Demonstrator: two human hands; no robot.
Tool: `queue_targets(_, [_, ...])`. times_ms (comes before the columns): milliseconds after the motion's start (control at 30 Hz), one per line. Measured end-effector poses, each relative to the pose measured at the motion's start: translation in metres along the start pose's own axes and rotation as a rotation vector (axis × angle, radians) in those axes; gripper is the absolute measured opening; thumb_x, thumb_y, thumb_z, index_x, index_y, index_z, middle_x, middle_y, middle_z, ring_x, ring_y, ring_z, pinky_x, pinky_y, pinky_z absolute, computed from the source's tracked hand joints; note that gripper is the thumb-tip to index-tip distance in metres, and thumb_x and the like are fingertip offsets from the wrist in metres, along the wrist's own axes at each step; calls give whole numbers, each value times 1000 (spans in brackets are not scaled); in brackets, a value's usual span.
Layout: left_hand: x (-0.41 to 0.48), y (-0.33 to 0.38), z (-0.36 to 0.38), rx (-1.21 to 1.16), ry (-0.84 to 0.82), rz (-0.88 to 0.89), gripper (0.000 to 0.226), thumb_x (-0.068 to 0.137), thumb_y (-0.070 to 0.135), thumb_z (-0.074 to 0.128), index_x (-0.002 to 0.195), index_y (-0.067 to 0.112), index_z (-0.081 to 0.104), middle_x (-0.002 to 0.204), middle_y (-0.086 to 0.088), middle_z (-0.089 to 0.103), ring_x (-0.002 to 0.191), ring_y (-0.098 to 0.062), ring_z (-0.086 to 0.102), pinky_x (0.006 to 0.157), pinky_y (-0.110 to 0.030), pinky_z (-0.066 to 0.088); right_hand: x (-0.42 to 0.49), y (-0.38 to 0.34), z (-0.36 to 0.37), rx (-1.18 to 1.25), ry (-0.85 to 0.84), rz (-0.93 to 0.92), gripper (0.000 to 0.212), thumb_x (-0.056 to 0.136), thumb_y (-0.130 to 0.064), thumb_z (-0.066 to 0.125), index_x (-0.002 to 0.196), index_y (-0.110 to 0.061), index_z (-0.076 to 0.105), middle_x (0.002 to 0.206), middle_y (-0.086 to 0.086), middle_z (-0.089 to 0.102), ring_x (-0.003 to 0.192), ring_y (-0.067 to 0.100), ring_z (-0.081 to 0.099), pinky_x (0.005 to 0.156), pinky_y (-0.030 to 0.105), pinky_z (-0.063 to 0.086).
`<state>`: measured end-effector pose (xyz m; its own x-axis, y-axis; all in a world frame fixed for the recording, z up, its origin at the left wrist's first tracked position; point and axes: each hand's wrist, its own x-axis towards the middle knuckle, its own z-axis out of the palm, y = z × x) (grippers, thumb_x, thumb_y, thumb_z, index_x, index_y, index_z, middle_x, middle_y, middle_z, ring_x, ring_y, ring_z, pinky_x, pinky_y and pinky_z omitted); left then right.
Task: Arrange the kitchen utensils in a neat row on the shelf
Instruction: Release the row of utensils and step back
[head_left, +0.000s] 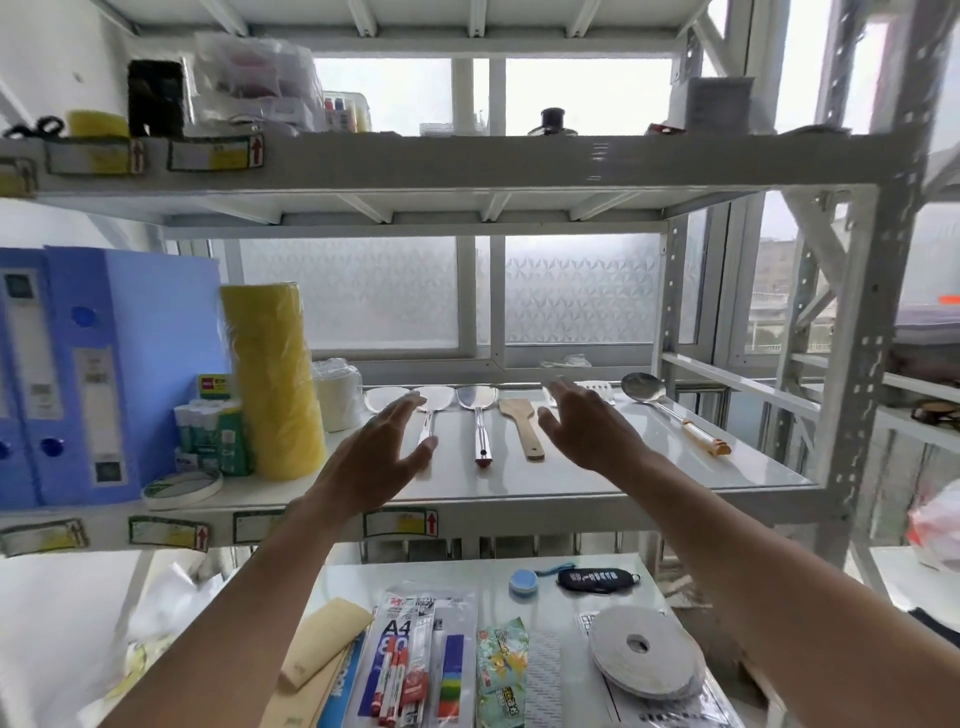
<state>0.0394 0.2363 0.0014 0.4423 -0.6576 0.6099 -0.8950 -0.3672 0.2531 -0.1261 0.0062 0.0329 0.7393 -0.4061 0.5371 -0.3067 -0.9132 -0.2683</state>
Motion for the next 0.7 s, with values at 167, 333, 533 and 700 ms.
queue_targets(167, [-14,30,-19,-82,92,1,62,99,54,47,151,24,31,158,2,41,140,-19,45,108,-41,43,-18,-21,-27,80,52,-43,57,99,-28,53,151,-10,41,150,16,52,137,33,51,111,42,42])
queue_targets(333, [-21,52,-37,-167,176,57,66,99,54,48,154,26,26,164,6,28,148,-12,31,118,-38,33,-28,-32,-65,152,176,-18,54,96,-26,56,147,-13,48,129,19,68,125,35,60,104,39,45])
queue_targets(533, [-27,63,-55,-179,163,68,68,99,54,50,154,26,25,163,4,30,146,-15,36,114,-40,37,-32,5,-89,117,224,85,48,90,-19,60,138,-12,57,119,17,71,118,37,62,104,41,47])
queue_targets(700, [-13,69,-26,-203,85,50,65,98,55,50,153,28,27,162,6,33,145,-13,37,115,-39,37,-20,50,-61,86,129,176,49,82,-20,60,130,-8,63,118,23,70,113,39,64,99,42,51])
